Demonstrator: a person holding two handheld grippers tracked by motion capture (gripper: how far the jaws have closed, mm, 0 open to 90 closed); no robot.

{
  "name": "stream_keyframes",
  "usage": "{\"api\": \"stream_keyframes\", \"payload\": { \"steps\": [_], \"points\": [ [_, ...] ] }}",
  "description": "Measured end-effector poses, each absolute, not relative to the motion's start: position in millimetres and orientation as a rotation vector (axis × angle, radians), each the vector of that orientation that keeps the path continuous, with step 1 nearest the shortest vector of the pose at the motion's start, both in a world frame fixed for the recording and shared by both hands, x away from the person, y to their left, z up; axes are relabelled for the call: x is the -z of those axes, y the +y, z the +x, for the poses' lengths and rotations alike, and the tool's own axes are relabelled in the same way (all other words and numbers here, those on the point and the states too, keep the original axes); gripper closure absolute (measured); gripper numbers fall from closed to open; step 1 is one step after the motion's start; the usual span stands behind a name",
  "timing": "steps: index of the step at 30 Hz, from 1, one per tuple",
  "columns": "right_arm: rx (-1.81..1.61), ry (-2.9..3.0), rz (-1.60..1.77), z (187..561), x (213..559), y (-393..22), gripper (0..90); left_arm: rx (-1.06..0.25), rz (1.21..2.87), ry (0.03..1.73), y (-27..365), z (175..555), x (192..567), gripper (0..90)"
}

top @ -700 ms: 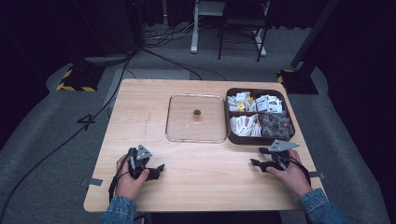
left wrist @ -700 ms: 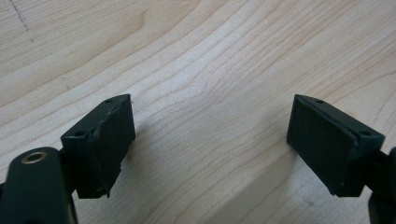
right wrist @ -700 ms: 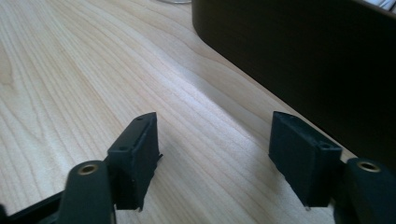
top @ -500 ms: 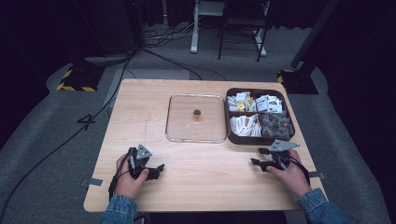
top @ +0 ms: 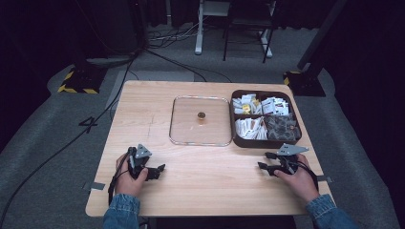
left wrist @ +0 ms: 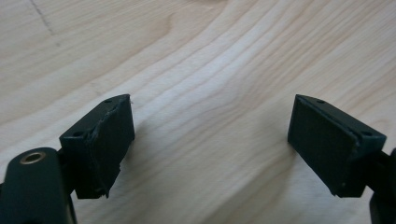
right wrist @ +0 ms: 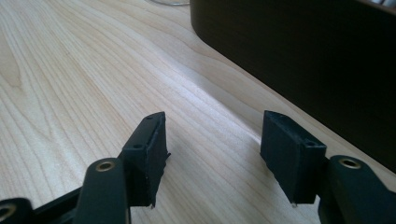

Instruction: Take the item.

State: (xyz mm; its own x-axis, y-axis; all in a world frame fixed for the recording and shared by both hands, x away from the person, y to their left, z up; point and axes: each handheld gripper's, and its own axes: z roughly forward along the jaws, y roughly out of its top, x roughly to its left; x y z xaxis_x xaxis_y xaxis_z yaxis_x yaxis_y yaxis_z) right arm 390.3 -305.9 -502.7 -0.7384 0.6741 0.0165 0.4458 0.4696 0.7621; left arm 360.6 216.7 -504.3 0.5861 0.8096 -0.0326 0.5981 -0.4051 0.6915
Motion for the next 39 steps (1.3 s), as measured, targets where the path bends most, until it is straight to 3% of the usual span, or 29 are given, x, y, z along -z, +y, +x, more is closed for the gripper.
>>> {"api": "stream_keyframes", "payload": {
  "steps": [13, 39],
  "points": [
    [-1.191, 2.403, 0.958, 386, 488, -306, 41.3, -0.401, 2.176, 1.057, 222, 366, 504, 14.9],
    [-1.240, 2.370, 0.976, 406, 410, -323, 42.5, -0.393, 2.174, 1.058, 222, 370, 504, 13.9]
  ]
}}
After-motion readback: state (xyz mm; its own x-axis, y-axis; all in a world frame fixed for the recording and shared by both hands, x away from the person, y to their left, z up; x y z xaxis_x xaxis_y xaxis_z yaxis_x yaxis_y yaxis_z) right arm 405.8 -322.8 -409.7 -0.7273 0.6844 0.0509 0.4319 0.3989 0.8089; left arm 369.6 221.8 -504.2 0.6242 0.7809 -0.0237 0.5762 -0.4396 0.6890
